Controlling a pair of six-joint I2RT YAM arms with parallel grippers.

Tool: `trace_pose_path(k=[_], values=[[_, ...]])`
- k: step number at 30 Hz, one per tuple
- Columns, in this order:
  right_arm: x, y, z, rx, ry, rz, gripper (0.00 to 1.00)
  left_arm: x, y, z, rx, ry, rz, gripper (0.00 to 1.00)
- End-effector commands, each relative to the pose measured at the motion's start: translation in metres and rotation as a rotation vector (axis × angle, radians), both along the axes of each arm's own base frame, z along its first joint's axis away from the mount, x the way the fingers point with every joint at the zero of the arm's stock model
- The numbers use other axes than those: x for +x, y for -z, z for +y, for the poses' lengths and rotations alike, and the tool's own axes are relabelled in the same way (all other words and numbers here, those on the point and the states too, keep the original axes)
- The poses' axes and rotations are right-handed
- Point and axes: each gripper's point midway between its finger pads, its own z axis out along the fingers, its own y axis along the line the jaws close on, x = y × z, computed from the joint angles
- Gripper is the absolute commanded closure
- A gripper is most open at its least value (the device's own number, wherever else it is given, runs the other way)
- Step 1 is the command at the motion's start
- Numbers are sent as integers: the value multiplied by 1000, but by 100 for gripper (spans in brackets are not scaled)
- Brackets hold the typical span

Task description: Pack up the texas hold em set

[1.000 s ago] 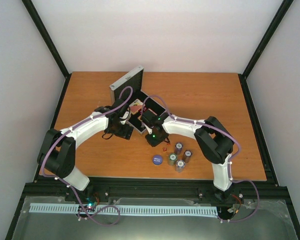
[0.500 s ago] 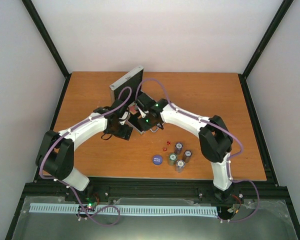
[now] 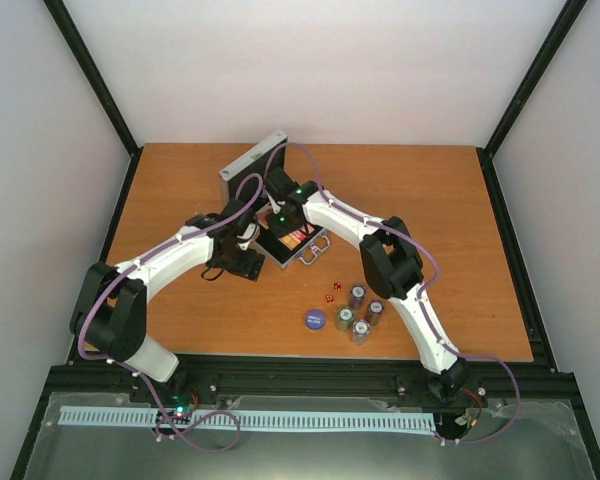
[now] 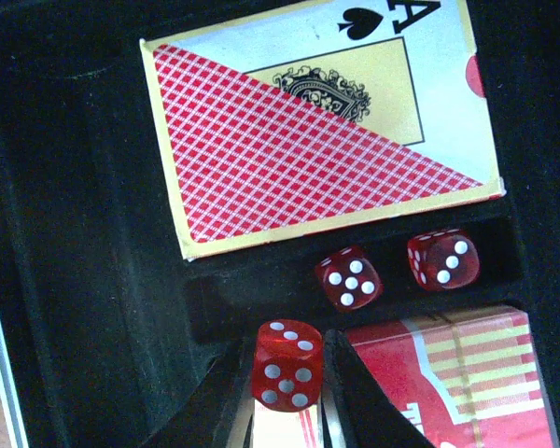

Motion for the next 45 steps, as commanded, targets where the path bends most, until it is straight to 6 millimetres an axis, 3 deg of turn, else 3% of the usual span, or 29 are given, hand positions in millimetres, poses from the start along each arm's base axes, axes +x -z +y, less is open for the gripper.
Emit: trace_pose_path(k=[1, 7, 11, 14, 18, 25, 28, 37, 42, 45], values=[[14, -8, 7, 52, -1, -23, 94, -2, -3, 5, 5, 6, -6, 8], [14, 8, 10, 64, -4, 10, 93, 0, 0, 5, 5, 7, 1, 8], [14, 9, 9, 63, 7, 18, 86, 1, 1, 5, 6, 7, 3, 8], [15, 3, 7, 62, 9, 3, 70, 1, 2, 5, 6, 8, 7, 8], [16, -11, 5, 59, 2, -25, 61, 2, 2, 4, 6, 8, 5, 8], [5, -51, -12, 57, 24, -57, 61, 4, 2, 3, 8, 10, 6, 8], [-14, -56, -31, 19, 28, -35, 57, 5, 1, 3, 8, 10, 4, 8], [-102, -15, -114, -156, 46, 135, 55, 8, 1, 3, 16, 10, 1, 8], [-137, 6, -133, -167, 53, 225, 55, 8, 3, 3, 19, 6, 5, 8], [-144, 10, -140, -180, 67, 238, 55, 8, 3, 4, 22, 7, 5, 8]])
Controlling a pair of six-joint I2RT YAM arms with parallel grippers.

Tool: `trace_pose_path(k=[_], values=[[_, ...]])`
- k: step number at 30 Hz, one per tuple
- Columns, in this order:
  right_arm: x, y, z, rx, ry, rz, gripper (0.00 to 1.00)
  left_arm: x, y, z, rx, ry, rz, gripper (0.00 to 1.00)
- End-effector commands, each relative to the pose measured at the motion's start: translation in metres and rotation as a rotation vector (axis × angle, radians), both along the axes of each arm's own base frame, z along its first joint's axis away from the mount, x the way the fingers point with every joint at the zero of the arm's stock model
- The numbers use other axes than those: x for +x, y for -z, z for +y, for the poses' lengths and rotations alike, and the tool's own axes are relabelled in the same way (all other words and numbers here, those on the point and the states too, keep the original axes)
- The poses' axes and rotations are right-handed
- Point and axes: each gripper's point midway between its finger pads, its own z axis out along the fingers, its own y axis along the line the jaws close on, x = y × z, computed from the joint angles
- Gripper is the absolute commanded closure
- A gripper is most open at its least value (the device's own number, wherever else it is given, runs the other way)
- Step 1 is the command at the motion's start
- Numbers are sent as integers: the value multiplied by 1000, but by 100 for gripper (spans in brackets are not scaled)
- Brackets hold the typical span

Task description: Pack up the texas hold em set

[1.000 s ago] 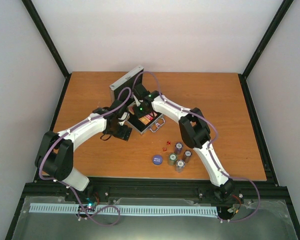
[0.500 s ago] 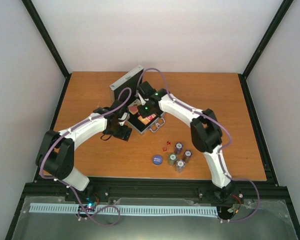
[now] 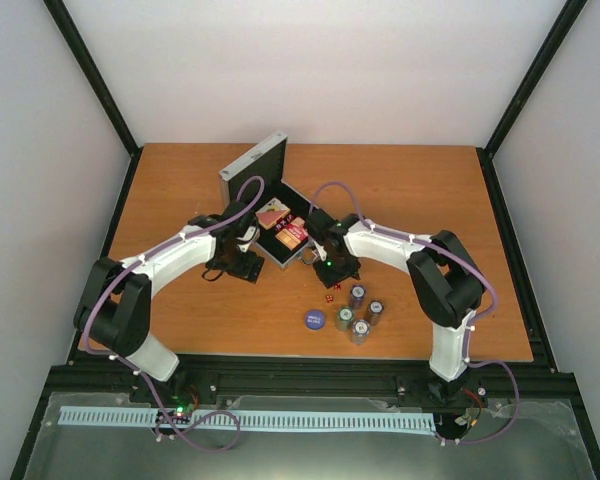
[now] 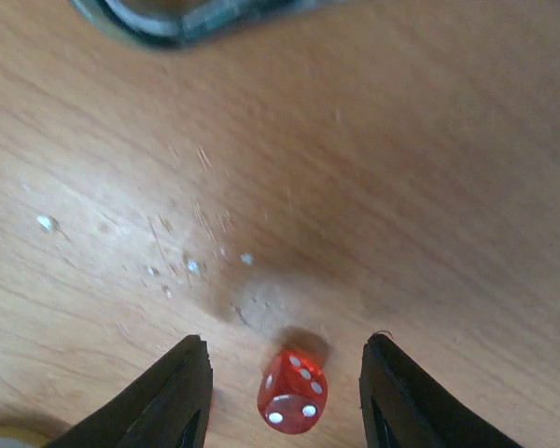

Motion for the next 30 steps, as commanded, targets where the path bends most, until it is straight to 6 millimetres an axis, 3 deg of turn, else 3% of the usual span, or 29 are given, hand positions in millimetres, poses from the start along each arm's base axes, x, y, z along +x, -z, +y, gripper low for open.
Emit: trace_pose_path(k=[1, 18, 25, 30], values=[[-7, -8, -7, 15, 33, -2, 55, 11, -8, 0, 1, 5, -26, 8], [-23, 23, -20, -12, 76, 39, 63, 10, -5, 0, -1, 2, -23, 8], [-16, 28, -16, -15, 83, 33, 73, 8, -5, 0, -1, 3, -21, 8], [-9, 25, -12, -23, 77, 25, 88, 8, -6, 0, -3, 4, -24, 8]])
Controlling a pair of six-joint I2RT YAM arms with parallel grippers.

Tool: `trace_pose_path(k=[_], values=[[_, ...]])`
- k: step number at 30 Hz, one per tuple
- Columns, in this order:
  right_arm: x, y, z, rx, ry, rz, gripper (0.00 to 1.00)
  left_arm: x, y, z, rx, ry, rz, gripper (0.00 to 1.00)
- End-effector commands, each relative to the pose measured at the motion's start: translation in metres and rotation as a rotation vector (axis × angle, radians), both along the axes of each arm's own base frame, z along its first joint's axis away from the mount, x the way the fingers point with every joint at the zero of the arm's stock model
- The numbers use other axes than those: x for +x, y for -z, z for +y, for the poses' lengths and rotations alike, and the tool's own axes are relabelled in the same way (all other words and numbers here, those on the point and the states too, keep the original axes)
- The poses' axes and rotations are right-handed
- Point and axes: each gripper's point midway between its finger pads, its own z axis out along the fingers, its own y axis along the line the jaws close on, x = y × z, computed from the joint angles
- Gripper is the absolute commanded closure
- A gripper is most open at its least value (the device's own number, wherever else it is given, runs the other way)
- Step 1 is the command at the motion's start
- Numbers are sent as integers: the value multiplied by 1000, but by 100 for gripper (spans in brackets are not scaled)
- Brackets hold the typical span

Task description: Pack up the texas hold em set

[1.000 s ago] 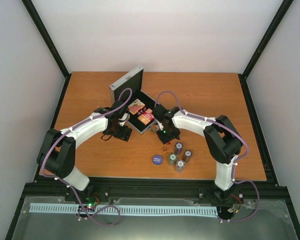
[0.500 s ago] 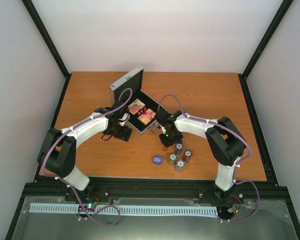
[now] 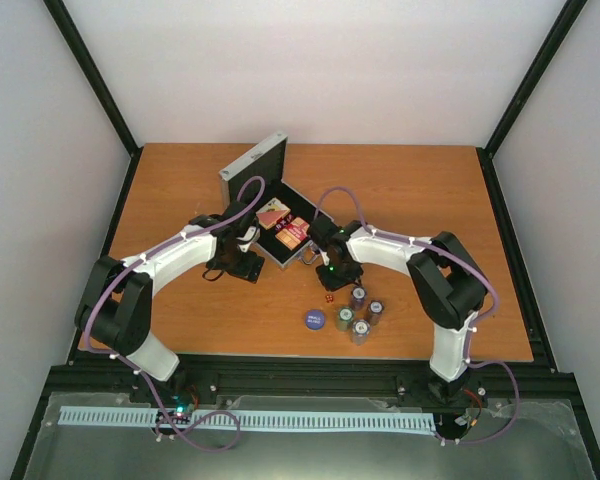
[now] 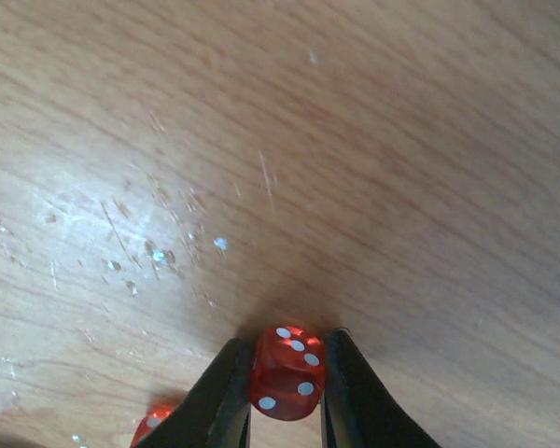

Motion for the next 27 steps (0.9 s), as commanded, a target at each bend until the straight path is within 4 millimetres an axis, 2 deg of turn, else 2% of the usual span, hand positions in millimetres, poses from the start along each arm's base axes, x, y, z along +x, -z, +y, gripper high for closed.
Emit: trace_pose_path(k=[1, 7, 13, 15, 22, 27], values=[[11, 0, 4, -10, 1, -15, 89, 8, -9, 0, -8, 4, -32, 8], [29, -33, 16, 16, -13, -68, 91, 5, -8, 2, -6, 1, -32, 8], [62, -77, 61, 156, -51, -138, 91, 3, -9, 3, -6, -4, -32, 8], [75, -82, 77, 195, -67, -153, 91, 3, -10, 4, -4, -7, -35, 8], [125, -82, 128, 271, -114, -202, 91, 6, -13, 1, -15, -14, -41, 8], [138, -74, 156, 349, -138, -177, 91, 8, -15, 1, -11, -15, -41, 8]])
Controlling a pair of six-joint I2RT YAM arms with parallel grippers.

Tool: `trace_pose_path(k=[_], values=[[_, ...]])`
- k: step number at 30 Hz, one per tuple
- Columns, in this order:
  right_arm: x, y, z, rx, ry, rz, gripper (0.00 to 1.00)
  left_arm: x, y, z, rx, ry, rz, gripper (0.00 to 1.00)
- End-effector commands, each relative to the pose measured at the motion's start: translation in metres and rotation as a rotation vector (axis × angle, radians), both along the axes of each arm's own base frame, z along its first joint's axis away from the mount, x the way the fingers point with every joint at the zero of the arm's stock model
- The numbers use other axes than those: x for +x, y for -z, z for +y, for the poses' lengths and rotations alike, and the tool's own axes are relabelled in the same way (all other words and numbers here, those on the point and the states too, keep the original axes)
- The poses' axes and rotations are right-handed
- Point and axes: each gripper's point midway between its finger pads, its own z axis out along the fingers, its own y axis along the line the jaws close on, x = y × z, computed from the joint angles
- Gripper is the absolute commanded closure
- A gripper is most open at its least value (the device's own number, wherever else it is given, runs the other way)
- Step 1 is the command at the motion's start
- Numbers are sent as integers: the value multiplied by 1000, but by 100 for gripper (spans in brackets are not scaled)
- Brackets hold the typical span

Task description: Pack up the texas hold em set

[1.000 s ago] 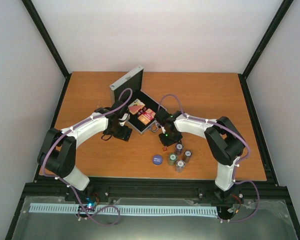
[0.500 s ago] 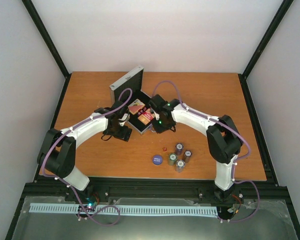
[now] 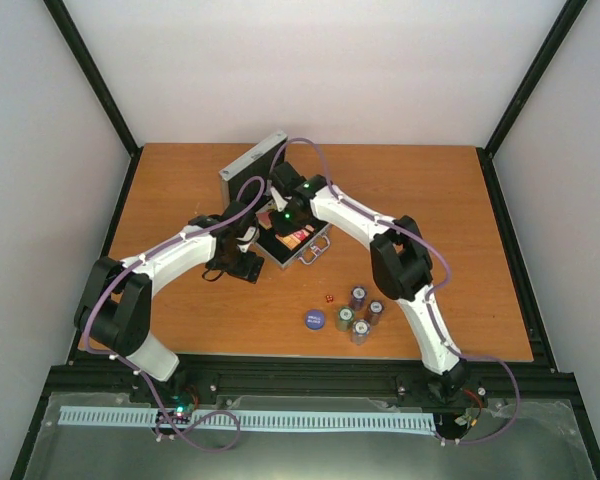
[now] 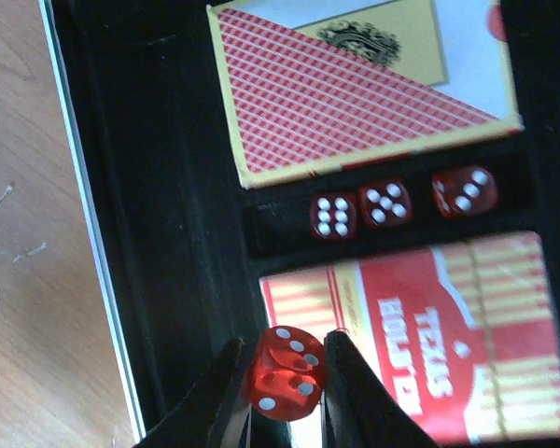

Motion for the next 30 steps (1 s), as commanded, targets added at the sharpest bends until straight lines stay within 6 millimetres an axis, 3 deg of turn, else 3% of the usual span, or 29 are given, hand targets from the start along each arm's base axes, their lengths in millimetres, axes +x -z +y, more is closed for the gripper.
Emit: trace_pose_path(k=[1, 9, 30], values=[[7, -4, 20, 75, -48, 17, 91, 9, -14, 0, -11, -14, -38, 8], [8, 13, 34, 130, -66, 56, 91, 9, -8, 0, -4, -14, -20, 8], [34, 50, 21, 41, -13, 20, 90, 13, -4, -3, 1, -11, -2, 8]])
